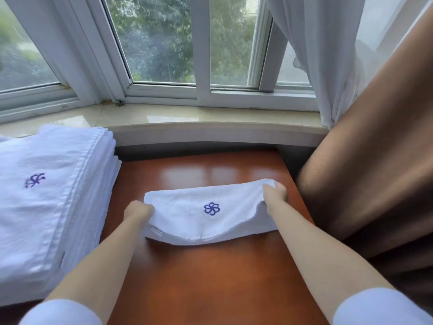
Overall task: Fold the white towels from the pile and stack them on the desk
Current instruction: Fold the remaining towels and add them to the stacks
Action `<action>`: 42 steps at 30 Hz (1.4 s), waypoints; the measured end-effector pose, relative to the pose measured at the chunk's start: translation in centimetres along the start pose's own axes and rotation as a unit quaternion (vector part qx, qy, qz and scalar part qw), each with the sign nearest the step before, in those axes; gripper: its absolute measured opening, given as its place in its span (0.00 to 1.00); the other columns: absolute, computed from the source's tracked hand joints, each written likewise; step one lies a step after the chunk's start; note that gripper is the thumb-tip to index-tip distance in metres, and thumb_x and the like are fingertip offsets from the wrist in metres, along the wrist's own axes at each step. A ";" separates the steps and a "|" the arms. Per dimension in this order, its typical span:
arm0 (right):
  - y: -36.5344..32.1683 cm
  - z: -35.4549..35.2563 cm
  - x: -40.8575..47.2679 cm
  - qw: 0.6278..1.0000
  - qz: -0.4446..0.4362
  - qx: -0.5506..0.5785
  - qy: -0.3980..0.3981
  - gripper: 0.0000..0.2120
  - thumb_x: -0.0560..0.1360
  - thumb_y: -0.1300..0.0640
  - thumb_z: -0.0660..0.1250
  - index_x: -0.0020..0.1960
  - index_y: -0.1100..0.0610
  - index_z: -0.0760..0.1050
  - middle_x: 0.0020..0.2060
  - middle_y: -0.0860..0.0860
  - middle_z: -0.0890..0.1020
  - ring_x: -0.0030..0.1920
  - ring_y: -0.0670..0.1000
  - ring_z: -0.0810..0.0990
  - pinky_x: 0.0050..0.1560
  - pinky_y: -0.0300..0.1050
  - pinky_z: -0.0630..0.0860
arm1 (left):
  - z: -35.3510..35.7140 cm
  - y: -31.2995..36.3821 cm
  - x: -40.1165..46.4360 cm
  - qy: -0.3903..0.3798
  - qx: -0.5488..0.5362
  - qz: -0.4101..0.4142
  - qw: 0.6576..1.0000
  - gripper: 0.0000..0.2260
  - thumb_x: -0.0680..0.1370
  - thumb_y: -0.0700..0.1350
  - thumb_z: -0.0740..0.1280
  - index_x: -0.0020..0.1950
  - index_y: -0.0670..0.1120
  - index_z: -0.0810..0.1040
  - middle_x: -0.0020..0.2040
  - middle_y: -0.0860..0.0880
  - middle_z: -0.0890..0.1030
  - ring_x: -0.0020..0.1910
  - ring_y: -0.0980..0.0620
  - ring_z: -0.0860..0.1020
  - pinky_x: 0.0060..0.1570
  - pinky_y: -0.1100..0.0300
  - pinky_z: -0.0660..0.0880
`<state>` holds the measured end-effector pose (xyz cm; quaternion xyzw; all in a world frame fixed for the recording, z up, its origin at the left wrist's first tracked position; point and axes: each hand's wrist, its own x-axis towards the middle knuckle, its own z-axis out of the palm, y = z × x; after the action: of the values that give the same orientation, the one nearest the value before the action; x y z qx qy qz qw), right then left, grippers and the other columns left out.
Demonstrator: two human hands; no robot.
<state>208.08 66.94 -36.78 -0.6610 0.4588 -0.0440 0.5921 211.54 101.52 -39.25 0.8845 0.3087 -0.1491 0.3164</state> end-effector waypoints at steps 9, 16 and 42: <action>2.1 -2.7 1.6 0.994 0.067 -0.068 0.059 0.19 0.80 0.61 0.55 0.69 0.64 0.68 0.66 0.60 0.72 0.64 0.61 0.73 0.53 0.47 0.69 | -0.5 -3.0 -0.8 0.033 -0.046 -0.015 0.998 0.12 0.74 0.41 0.67 0.52 0.33 0.79 0.48 0.36 0.81 0.45 0.38 0.79 0.41 0.55 0.73; 1.8 -3.1 1.7 0.990 -0.130 -0.055 0.032 0.12 0.77 0.63 0.57 0.53 0.54 0.77 0.48 0.51 0.78 0.49 0.55 0.76 0.47 0.43 0.70 | -0.6 -0.3 -1.8 0.116 -0.246 0.113 0.956 0.09 0.79 0.45 0.64 0.49 0.40 0.79 0.47 0.43 0.80 0.45 0.42 0.77 0.46 0.53 0.71; 7.5 -2.1 -0.9 0.971 -0.055 -0.214 -0.088 0.07 0.72 0.68 0.56 0.45 0.60 0.70 0.44 0.56 0.77 0.43 0.56 0.75 0.41 0.44 0.72 | 1.7 -2.1 -6.8 -0.170 -0.015 -0.031 0.985 0.20 0.74 0.30 0.60 0.66 0.35 0.69 0.58 0.36 0.74 0.59 0.36 0.75 0.49 0.51 0.74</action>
<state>202.16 66.90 -41.92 -0.7981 0.3665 0.0809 0.4714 204.91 98.58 -38.37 0.8314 0.2797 -0.3027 0.3728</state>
